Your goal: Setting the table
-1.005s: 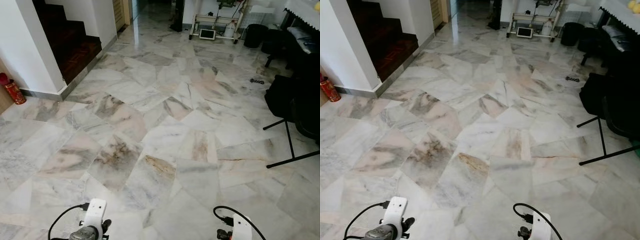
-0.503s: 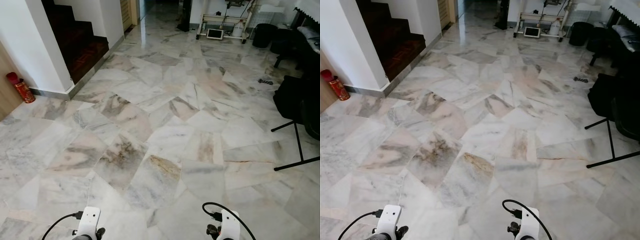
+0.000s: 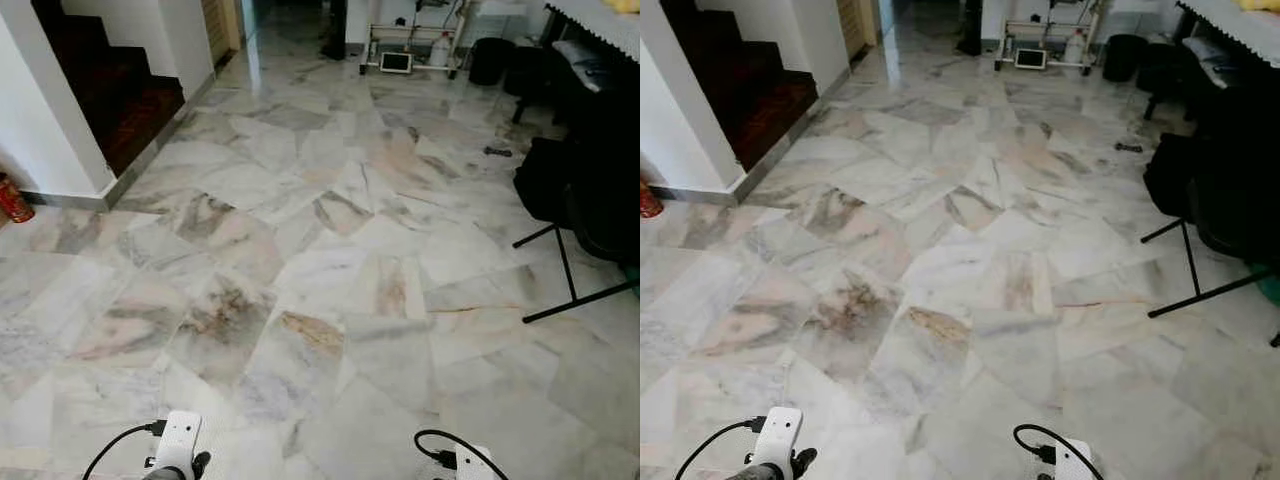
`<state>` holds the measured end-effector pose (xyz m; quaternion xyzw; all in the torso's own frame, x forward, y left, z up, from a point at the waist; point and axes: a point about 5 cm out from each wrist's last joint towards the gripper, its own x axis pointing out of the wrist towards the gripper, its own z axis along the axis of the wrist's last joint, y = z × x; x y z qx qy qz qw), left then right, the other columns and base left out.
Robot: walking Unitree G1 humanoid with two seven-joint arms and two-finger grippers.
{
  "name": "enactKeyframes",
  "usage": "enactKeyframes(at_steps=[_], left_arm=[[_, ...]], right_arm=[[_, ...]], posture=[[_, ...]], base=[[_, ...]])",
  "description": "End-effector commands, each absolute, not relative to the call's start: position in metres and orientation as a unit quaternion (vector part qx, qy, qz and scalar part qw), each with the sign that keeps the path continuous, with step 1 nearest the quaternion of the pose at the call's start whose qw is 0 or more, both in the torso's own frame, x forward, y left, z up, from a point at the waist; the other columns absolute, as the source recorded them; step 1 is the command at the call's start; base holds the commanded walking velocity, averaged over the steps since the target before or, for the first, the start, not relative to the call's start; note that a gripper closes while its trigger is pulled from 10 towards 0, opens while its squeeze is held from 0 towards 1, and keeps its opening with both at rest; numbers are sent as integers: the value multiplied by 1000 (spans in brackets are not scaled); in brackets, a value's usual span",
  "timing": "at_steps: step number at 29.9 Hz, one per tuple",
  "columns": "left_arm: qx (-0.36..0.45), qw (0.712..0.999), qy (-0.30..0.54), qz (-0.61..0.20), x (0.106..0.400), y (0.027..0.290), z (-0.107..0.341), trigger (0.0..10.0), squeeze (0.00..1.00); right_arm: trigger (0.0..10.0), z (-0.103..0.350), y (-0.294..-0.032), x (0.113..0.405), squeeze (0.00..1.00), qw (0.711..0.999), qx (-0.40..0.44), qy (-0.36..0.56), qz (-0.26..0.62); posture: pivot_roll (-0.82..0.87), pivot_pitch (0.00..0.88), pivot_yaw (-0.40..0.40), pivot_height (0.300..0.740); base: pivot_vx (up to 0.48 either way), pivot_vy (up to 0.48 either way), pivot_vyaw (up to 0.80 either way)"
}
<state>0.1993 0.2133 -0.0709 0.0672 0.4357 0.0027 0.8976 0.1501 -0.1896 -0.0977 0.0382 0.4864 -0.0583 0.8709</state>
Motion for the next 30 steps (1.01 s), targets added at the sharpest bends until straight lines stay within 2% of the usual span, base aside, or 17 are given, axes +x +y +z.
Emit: enactKeyframes(at_steps=[1,6,12,25,30], left_arm=[[64,897,437,2,197,213,-72,10000,0],[49,902,429,6,198,211,-72,10000,0],[63,901,429,7,199,213,-71,10000,0],[59,899,434,13,198,213,-71,10000,0],[58,900,432,16,199,213,-71,10000,0]], right_arm=[[10000,-99,-185,147,0,868,29,494,-45],[10000,-100,-178,149,0,868,26,495,-37],[10000,-99,-168,153,0,870,25,492,-28],[10000,-97,-173,157,0,871,24,490,-32],[10000,-97,-173,157,0,871,23,489,-29]], posture=[[114,0,-7,740],[118,0,-13,740],[115,0,-8,740],[119,0,-8,740],[121,0,-9,740]], base=[[0,0,-619],[0,384,-613],[0,0,-621],[0,0,-631],[0,330,-644]])
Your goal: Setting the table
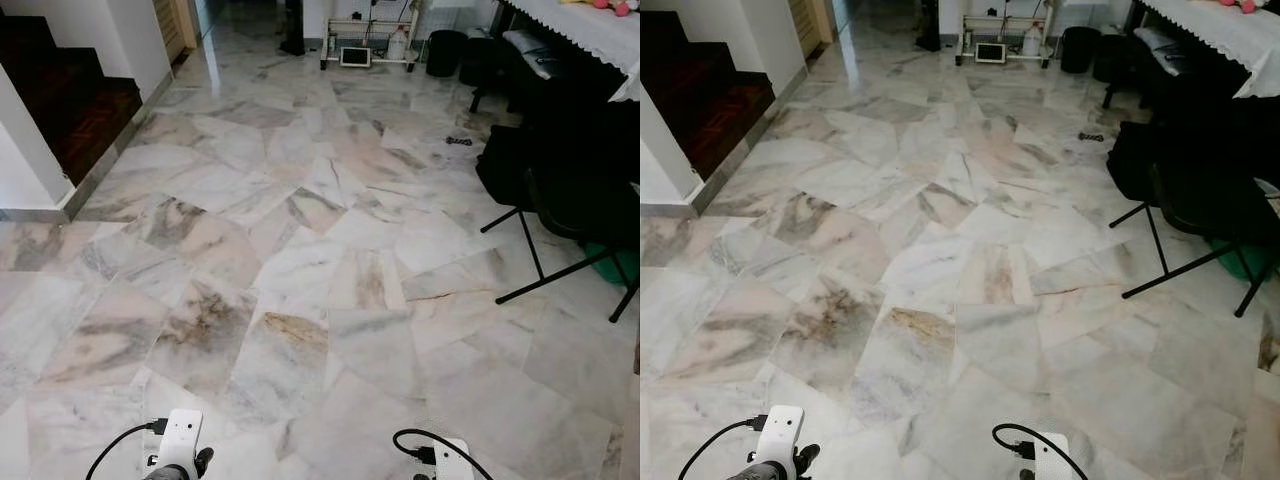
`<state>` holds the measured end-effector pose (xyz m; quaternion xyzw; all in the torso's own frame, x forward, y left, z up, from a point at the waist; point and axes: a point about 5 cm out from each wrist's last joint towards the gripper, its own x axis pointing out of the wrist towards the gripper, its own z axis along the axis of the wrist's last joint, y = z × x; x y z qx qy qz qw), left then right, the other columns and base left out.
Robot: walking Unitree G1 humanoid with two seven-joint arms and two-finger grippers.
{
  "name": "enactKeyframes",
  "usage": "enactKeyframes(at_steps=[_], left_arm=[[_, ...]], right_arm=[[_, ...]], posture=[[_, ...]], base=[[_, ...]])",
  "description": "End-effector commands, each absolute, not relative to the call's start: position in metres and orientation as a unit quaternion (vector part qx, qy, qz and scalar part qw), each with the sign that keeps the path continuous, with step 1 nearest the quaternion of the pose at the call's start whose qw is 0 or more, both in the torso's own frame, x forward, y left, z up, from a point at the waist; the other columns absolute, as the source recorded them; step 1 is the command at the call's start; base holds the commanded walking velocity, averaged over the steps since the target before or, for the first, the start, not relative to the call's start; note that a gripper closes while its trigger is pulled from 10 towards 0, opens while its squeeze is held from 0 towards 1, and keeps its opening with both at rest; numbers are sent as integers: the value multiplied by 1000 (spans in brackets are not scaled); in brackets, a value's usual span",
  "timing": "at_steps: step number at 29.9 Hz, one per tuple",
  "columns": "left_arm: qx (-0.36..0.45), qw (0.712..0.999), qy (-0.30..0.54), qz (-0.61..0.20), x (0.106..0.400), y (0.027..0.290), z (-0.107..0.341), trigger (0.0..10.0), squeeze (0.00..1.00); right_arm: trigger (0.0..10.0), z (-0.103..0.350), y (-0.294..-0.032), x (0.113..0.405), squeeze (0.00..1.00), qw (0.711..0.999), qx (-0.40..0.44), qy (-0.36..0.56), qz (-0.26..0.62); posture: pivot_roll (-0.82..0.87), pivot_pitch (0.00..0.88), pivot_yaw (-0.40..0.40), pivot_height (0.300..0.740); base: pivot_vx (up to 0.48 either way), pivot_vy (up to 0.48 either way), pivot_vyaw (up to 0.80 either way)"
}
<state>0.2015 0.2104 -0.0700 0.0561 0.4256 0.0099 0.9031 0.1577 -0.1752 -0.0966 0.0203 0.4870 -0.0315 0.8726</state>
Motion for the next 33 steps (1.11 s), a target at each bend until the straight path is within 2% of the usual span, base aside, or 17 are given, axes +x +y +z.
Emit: enactKeyframes(at_steps=[1,5,10,33], left_arm=[[58,900,432,17,199,213,-71,10000,0],[60,898,435,17,199,213,-71,10000,0],[62,898,436,18,199,214,-71,10000,0],[60,900,430,23,200,212,-71,10000,0]], right_arm=[[10000,-97,-173,156,0,871,23,489,-28],[10000,-97,-173,156,0,871,22,490,-28],[10000,-97,-173,157,0,871,23,490,-27],[10000,-97,-174,156,0,871,18,490,-24]], posture=[[121,0,-11,740],[120,0,-11,740],[118,0,-10,740],[113,0,-14,740]], base=[[0,277,-644],[0,0,-650],[0,452,-650],[0,0,-661]])
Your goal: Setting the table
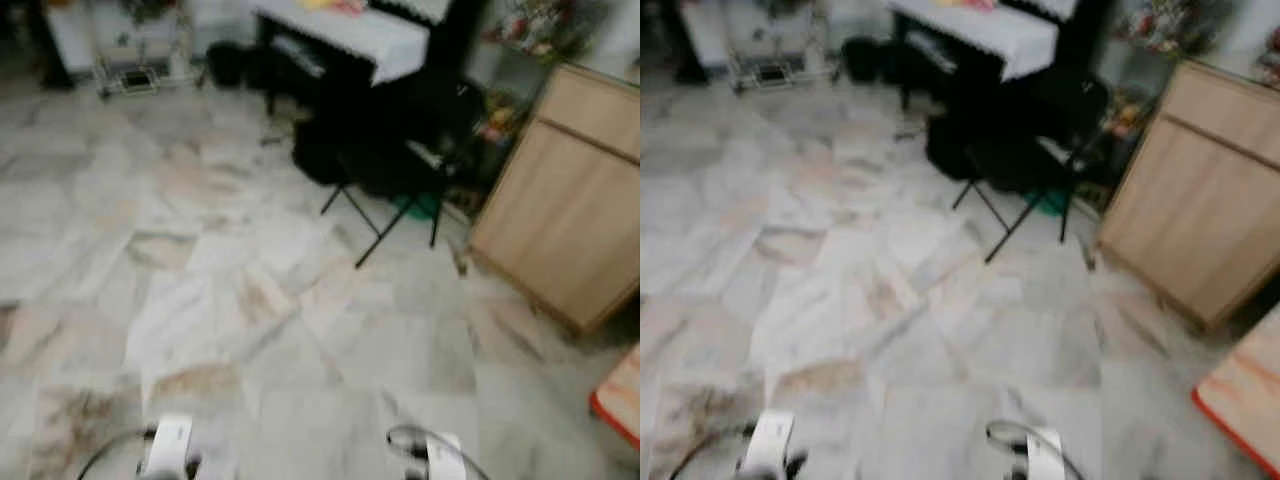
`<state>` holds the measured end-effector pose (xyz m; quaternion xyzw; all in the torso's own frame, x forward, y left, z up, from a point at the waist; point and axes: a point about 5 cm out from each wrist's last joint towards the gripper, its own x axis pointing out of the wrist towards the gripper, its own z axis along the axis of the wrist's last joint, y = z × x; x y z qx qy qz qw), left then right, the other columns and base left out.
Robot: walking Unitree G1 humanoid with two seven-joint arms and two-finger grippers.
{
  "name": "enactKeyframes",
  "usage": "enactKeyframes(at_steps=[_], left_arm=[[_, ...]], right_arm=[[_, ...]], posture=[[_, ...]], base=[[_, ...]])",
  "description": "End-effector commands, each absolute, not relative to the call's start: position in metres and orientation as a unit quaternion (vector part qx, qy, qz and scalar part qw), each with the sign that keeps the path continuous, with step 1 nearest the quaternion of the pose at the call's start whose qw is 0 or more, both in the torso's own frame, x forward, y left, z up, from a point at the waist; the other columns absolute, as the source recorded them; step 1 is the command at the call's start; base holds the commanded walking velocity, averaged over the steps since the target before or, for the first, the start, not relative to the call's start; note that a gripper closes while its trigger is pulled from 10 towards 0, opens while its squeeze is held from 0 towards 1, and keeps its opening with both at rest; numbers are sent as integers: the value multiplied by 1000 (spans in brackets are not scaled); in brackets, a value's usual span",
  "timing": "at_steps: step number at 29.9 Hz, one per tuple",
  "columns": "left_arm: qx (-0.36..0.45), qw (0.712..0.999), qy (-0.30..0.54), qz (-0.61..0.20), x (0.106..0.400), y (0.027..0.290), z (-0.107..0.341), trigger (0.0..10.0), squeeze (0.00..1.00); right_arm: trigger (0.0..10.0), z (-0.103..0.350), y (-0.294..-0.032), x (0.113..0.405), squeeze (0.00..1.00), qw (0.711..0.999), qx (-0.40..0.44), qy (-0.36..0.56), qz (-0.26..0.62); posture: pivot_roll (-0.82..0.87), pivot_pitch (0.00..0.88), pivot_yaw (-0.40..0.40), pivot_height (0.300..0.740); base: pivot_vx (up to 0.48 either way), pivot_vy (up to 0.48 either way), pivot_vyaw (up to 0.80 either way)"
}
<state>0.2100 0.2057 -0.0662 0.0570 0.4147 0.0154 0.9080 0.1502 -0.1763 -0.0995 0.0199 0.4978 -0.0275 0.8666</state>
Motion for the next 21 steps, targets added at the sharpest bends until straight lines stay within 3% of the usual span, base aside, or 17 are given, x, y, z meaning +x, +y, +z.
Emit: enactKeyframes(at_steps=[1,21], left_arm=[[57,900,430,24,200,212,-71,10000,0],[51,899,433,36,198,213,-72,10000,0]], right_arm=[[10000,-97,-175,156,0,871,18,490,-23],[10000,-98,-177,154,0,870,12,492,-22]], posture=[[113,0,-16,740],[107,0,-20,740]], base=[[0,0,-669],[0,0,-664]])
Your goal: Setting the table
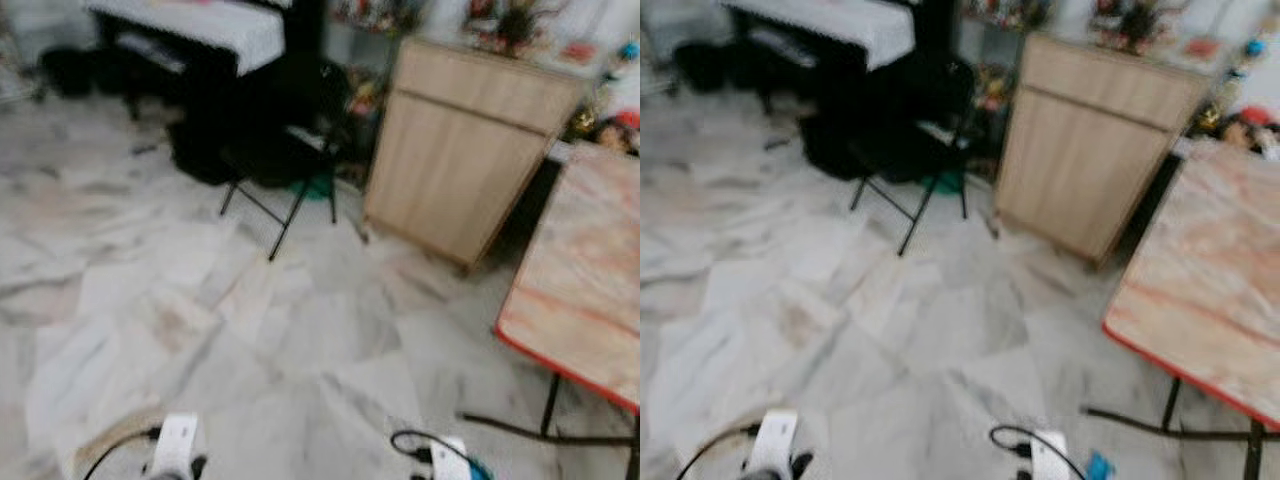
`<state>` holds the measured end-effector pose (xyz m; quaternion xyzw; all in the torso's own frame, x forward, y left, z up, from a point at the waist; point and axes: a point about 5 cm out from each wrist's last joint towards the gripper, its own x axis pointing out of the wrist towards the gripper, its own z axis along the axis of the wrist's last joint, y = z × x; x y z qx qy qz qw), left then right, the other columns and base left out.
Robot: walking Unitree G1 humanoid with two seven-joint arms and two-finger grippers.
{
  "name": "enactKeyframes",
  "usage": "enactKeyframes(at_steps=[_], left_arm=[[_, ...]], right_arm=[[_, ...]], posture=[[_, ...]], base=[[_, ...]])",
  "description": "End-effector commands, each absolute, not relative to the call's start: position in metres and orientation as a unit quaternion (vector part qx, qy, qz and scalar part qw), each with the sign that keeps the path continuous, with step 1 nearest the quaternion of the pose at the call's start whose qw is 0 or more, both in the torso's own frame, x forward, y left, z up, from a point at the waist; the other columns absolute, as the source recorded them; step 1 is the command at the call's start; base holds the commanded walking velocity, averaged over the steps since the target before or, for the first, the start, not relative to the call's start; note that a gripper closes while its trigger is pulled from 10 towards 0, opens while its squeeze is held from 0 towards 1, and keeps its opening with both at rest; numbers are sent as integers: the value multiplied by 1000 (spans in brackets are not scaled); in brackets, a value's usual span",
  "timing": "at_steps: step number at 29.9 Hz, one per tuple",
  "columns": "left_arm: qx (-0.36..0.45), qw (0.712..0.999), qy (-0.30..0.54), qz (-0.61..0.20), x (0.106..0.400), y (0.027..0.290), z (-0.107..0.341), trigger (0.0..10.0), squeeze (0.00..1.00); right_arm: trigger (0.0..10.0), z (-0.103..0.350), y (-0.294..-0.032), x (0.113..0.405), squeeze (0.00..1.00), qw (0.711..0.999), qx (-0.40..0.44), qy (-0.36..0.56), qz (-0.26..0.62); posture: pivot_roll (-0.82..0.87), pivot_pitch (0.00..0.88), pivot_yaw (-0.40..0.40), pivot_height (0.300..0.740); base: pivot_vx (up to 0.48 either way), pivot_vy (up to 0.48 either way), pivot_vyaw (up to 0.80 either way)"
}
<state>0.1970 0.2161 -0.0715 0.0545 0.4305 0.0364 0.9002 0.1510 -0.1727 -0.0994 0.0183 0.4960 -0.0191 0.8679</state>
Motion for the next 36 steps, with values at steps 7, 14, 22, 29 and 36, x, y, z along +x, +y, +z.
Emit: enactKeyframes(at_steps=[7,14,22,29,36], left_arm=[[53,899,434,37,198,213,-72,10000,0],[53,898,435,37,198,213,-72,10000,0],[52,898,436,35,198,212,-72,10000,0],[51,898,437,35,198,210,-73,10000,0],[50,897,437,36,197,210,-73,10000,0]], right_arm=[[10000,-98,-177,154,0,870,12,492,-21],[10000,-98,-177,155,0,870,6,492,-14],[10000,-97,-178,155,0,870,6,492,-16],[10000,-97,-179,155,0,870,3,493,-13],[10000,-97,-179,155,0,871,1,492,-11]], posture=[[107,0,-18,740],[107,0,-19,740],[105,0,-23,740],[103,0,-26,740],[103,0,-27,740]], base=[[0,0,-663],[0,0,-663],[0,0,-666],[0,0,-663],[0,0,-629]])
